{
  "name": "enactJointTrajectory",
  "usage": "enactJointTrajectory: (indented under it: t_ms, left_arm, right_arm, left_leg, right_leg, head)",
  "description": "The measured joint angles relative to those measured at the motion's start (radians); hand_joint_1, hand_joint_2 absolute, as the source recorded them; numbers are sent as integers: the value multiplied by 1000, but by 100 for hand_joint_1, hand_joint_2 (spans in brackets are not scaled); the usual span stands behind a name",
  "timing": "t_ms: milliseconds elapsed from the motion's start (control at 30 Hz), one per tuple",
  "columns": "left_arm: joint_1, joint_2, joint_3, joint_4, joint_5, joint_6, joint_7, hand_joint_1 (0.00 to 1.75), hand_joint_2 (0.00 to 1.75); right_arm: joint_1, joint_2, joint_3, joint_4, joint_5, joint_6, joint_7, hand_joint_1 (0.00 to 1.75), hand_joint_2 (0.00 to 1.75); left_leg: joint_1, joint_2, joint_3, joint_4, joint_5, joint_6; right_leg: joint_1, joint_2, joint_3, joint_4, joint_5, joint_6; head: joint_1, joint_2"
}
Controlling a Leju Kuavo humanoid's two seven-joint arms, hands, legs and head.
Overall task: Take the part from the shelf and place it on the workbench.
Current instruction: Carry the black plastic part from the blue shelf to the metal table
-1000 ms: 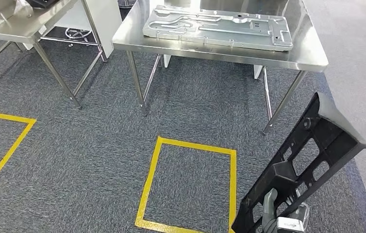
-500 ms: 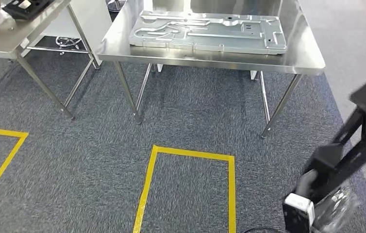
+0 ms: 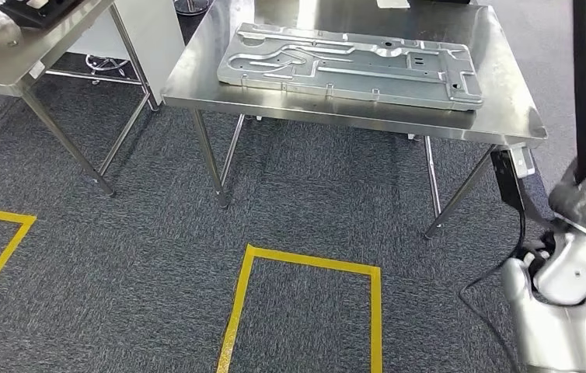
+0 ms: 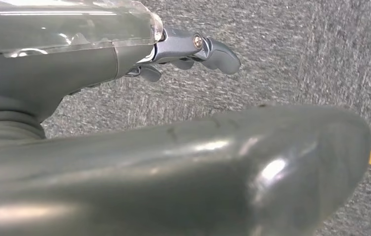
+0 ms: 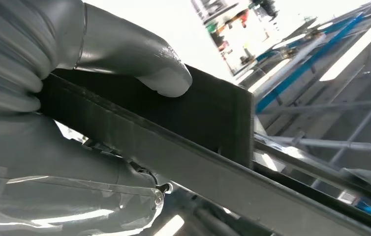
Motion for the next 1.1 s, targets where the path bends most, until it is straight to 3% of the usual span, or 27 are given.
enactJointTrajectory:
  t_ms: [67,100,133,200,267,333,400,467,500,533,600,633,667,700,767,833,900,967,1000,1033,1100]
  left_arm:
    - [0,1,-1,1,-1,-1,3,0,0]
    - [-2,1,-2,1,-1,-2,5,0,0]
    - [-5,2,-3,1,-2,-2,6,0,0]
    - [-10,4,-8,2,-3,-2,9,0,0]
    - [-9,6,-14,2,-7,-4,10,0,0]
    - [-10,7,-18,2,-11,-5,11,0,0]
    - [-9,7,-20,3,-14,-7,12,0,0]
    - [-9,7,-23,3,-17,-8,14,0,0]
    - [-8,7,-24,3,-18,-8,16,0,0]
    - [-8,7,-24,3,-19,-8,17,0,0]
    - [-6,9,-24,3,-20,-9,19,0,0]
    - [-4,10,-24,3,-20,-10,19,0,0]
    - [-4,11,-24,4,-20,-10,20,0,0]
    - [-5,11,-25,4,-20,-11,20,0,0]
    - [-7,11,-25,4,-19,-13,20,0,0]
    - [-9,11,-25,4,-19,-15,19,0,0]
    - [-11,11,-25,4,-19,-15,19,0,0]
    - [-9,11,-25,4,-19,-16,20,0,0]
    - [-8,10,-25,4,-19,-17,20,0,0]
    - [-7,10,-25,5,-19,-17,21,0,0]
    - [-4,9,-25,7,-19,-17,22,0,0]
  right_arm:
    - [-67,-74,200,57,1,26,32,175,175]
    - [-85,-96,283,82,2,38,2,175,175]
    - [-96,-110,351,105,3,48,-38,175,175]
    - [-121,-121,428,139,3,61,-112,175,175]
    - [-154,-122,465,173,1,71,-179,175,175]
    - [-186,-113,500,214,0,82,-234,175,175]
    - [-210,-98,544,258,0,95,-267,175,175]
    - [-231,-80,587,297,0,113,-281,175,175]
    - [-243,-72,607,314,0,121,-283,175,175]
    - [-257,-63,630,331,0,127,-284,175,175]
    - [-286,-49,670,364,0,132,-285,175,175]
    - [-298,-42,689,379,0,133,-287,175,175]
    - [-307,-37,705,391,0,133,-288,175,175]
    - [-315,-33,720,401,0,133,-288,175,175]
    - [-328,-28,735,411,1,133,-288,175,175]
    - [-341,-23,745,420,0,133,-287,175,175]
    - [-346,-21,755,431,0,132,-287,175,175]
    - [-347,-20,763,442,0,133,-294,175,175]
    - [-348,-20,767,447,0,137,-302,175,175]
    - [-350,-19,770,452,0,143,-313,175,175]
    - [-355,-18,776,464,0,158,-337,175,175]
  left_leg:
    - [0,3,30,1,-27,-9]
    - [-1,3,39,2,-39,-14]
    - [-1,1,46,4,-48,-20]
    - [-2,-2,51,11,-50,-32]
    - [-2,3,23,66,-39,-43]
    - [0,11,-52,180,-53,-53]
    - [1,15,-138,274,-106,-56]
    - [1,16,-184,271,-136,-53]
    - [0,16,-191,231,-117,-48]
    - [-3,16,-190,172,-63,-39]
    - [-12,15,-183,65,78,-22]
    - [-16,15,-180,36,125,-17]
    - [-18,15,-175,24,142,-14]
    - [-16,15,-164,19,133,-13]
    - [-11,14,-138,1,127,-7]
    - [-7,12,-109,-14,113,-2]
    - [-6,8,-80,-19,90,-1]
    - [-5,3,-46,-19,63,-2]
    - [-5,0,-26,-19,48,-3]
    - [-5,-1,-6,-19,32,-5]
    - [-6,-3,26,-18,2,-13]
  right_leg:
    - [0,-2,3,-114,133,-2]
    - [3,-4,5,-149,181,-6]
    - [5,-7,6,-166,205,-12]
    - [7,-11,17,-168,194,-29]
    - [3,-15,40,-177,180,-42]
    - [2,-16,69,-187,163,-52]
    - [2,-14,98,-191,141,-55]
    - [4,-10,132,-191,114,-55]
    - [5,-8,151,-192,100,-55]
    - [7,-7,170,-192,85,-55]
    - [11,-5,199,-193,57,-49]
    - [12,-3,210,-197,46,-44]
    - [13,-1,217,-197,42,-37]
    - [13,0,221,-197,44,-30]
    - [12,-1,204,-148,63,-20]
    - [9,-2,133,-40,63,-12]
    - [7,-2,47,54,5,-5]
    - [7,-2,-2,59,-49,-1]
    - [6,-3,-10,24,-40,0]
    - [6,-4,-11,-30,2,-1]
    - [9,-6,-4,-142,150,-10]
  head:
    - [-1,0]
    - [-2,0]
    - [-3,0]
    - [-3,0]
    - [-4,0]
    - [-5,0]
    - [-5,0]
    - [-5,0]
    - [-6,0]
    - [-6,0]
    - [-4,0]
    - [-4,0]
    - [-3,0]
    - [-2,0]
    - [-3,0]
    - [-3,0]
    - [-3,0]
    - [-2,0]
    - [-2,0]
    - [-2,0]
    - [-3,0]
